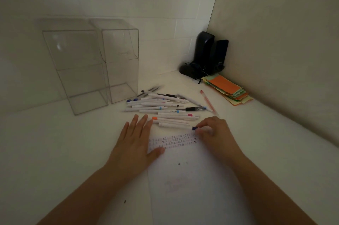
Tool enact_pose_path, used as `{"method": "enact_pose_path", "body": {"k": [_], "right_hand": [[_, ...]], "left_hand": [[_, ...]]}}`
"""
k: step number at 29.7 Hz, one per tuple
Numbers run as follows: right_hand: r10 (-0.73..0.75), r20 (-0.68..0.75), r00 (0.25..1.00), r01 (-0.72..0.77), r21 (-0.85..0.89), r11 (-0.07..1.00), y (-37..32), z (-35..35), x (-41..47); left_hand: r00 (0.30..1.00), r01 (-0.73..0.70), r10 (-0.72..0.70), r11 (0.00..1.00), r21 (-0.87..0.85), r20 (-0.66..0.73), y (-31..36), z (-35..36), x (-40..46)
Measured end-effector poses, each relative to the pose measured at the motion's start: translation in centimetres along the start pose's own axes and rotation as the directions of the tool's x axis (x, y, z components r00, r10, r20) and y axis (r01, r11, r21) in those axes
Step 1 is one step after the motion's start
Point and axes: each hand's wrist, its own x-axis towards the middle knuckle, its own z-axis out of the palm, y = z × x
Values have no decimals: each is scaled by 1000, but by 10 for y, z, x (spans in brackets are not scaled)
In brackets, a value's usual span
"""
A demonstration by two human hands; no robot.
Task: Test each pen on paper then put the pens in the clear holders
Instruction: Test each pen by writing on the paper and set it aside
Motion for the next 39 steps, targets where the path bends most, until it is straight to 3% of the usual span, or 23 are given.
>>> {"method": "enact_pose_path", "body": {"k": [2, 4, 8, 12, 14, 16, 18, 19, 21, 23, 25, 27, 30, 33, 39], "right_hand": [[93, 10, 996, -90, 362, 928, -10, -9, 0], [180, 12, 984, -143, 662, 736, -19, -16, -1], [179, 33, 983, -120, 856, 502, -41, -13, -4], [56, 113, 992, -125, 941, 313, -55, 1, -13], [2, 102, 995, -95, 915, 392, -50, 5, -17], [-58, 77, 995, -28, 807, 590, -43, 8, -20], [-152, 114, 982, 29, 701, 713, -41, 12, -24], [-203, 138, 969, 66, 652, 756, -44, 15, -27], [-296, 116, 948, 185, 557, 810, -48, 21, -29], [-297, 47, 954, 216, 580, 785, -51, 24, -28], [-232, 51, 971, 120, 737, 665, -51, 24, -26], [-221, 128, 967, 19, 827, 562, -51, 23, -26], [-235, 184, 955, -18, 821, 571, -50, 25, -26], [-214, 165, 963, 5, 780, 626, -50, 27, -27], [-266, 175, 948, 5, 827, 561, -57, 25, -31]], "left_hand": [[999, 2, -4, 999, -37, -31, 2, -2, 0], [994, -28, 13, 989, -148, -104, 5, -6, 2], [960, -129, 37, 938, -321, -278, 9, -20, 6], [949, -232, 148, 926, -298, -277, 9, -26, 1], [957, -181, 57, 882, -435, -283, 8, -32, -2], [942, -156, -90, 737, -658, -325, 9, -39, -1], [932, -145, -192, 581, -801, -308, 9, -42, 1], [943, -146, -175, 544, -826, -282, 9, -41, 1], [968, -196, -9, 596, -779, -250, 15, -36, -1], [954, -297, 189, 709, -639, -234, 22, -28, -5], [932, -361, 281, 744, -562, -226, 30, -22, -5], [937, -347, 250, 747, -568, -243, 33, -19, -2], [975, -199, 97, 780, -593, -200, 25, -19, 1], [977, -213, 188, 898, -386, -100, 18, -11, -1], [944, -329, 310, 906, -266, -110, 19, -12, -3]]}}
